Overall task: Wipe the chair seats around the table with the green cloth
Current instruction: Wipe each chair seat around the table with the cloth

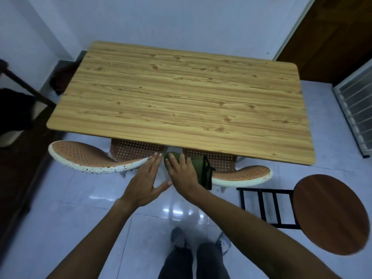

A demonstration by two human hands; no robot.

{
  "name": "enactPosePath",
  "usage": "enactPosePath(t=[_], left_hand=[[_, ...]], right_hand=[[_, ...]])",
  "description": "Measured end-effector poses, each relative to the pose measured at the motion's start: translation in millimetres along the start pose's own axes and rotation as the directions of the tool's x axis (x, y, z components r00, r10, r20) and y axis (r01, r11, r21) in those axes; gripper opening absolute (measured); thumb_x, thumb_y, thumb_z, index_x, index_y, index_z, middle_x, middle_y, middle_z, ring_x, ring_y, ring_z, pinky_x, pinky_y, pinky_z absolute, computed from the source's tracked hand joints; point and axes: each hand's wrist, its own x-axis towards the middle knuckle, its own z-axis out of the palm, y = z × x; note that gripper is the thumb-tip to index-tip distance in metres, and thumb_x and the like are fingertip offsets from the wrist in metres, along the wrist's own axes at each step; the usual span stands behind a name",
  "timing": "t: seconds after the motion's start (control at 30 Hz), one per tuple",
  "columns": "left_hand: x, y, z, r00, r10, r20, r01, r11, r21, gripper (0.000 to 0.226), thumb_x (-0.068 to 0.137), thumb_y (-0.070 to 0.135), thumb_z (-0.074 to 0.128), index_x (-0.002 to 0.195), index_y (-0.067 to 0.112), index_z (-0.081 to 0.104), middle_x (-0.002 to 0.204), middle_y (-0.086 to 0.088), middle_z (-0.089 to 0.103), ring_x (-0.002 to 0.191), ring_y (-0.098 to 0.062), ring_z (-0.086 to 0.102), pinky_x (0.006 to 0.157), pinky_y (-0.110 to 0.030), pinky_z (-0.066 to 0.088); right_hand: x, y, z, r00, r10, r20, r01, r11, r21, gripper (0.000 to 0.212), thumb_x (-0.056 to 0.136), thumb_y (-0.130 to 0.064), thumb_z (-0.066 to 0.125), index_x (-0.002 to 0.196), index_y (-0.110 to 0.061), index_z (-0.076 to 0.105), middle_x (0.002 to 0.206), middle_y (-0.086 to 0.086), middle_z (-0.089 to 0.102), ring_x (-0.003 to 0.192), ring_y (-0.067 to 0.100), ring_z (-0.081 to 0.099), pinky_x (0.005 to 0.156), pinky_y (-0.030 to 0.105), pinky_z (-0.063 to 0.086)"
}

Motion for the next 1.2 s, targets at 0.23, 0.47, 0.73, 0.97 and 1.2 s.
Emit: enactPosePath(t=[0.23,0.47,0.73,0.97,1.2], left_hand=[[-28.6,-12.7,-13.3,0.995,-0.072,-0.066,0.068,0.996,-0.059,0.092,0.086,0.08,0.032,0.158,0.026,0.011,0.165,0.011,0.011,0.15,-0.004,0.01,0.116,-0.028,0.02],[-26.1,6.9,3.5,1.0,-0.005,-0.018,0.005,1.0,-0.028,0.09,0.089,0.078,0.035,0.158,0.025,0.011,0.166,0.007,0.01,0.152,-0.007,0.007,0.12,-0.039,0.025],[9.2,38.9,46.9,0.982,0.145,0.124,-0.161,0.978,0.131,0.097,0.087,0.082,0.03,0.157,0.018,0.007,0.166,-0.005,0.003,0.153,-0.021,-0.005,0.123,-0.052,0.014],[9.6,38.8,58.2,0.987,0.132,0.087,-0.141,0.984,0.11,0.094,0.087,0.082,0.031,0.155,0.027,-0.004,0.166,0.0,-0.006,0.153,-0.019,-0.011,0.123,-0.047,0.006],[1.7,16.4,40.0,0.992,0.11,0.067,-0.115,0.99,0.083,0.094,0.089,0.078,0.035,0.158,0.023,0.004,0.167,0.001,-0.001,0.153,-0.014,-0.006,0.124,-0.046,0.008]], right_hand=[[59.7,-43.5,-42.9,0.956,0.087,0.281,-0.005,0.96,-0.279,0.035,0.097,-0.03,0.054,0.126,-0.011,0.06,0.121,0.009,0.066,0.112,0.032,0.062,0.096,0.051,0.047],[-22.9,14.3,16.1,0.964,-0.136,-0.229,0.133,0.991,-0.03,0.071,0.082,-0.014,0.061,0.149,-0.015,0.041,0.154,0.014,0.042,0.133,0.043,0.046,0.102,0.055,0.043],[-160.6,163.4,75.8,0.947,0.062,-0.314,-0.059,0.998,0.018,0.096,0.075,-0.002,0.062,0.157,-0.03,0.021,0.166,0.003,0.019,0.152,0.033,0.017,0.117,0.068,0.014],[-162.7,181.4,79.7,0.942,0.118,-0.315,-0.105,0.993,0.058,0.082,0.086,-0.012,0.053,0.158,-0.032,0.018,0.165,0.002,0.023,0.151,0.035,0.016,0.115,0.069,0.017],[-102.1,84.5,55.2,0.942,-0.005,-0.336,0.045,0.993,0.11,0.097,0.078,-0.018,0.074,0.157,-0.033,0.019,0.16,0.003,0.034,0.14,0.034,0.041,0.11,0.061,0.033]])
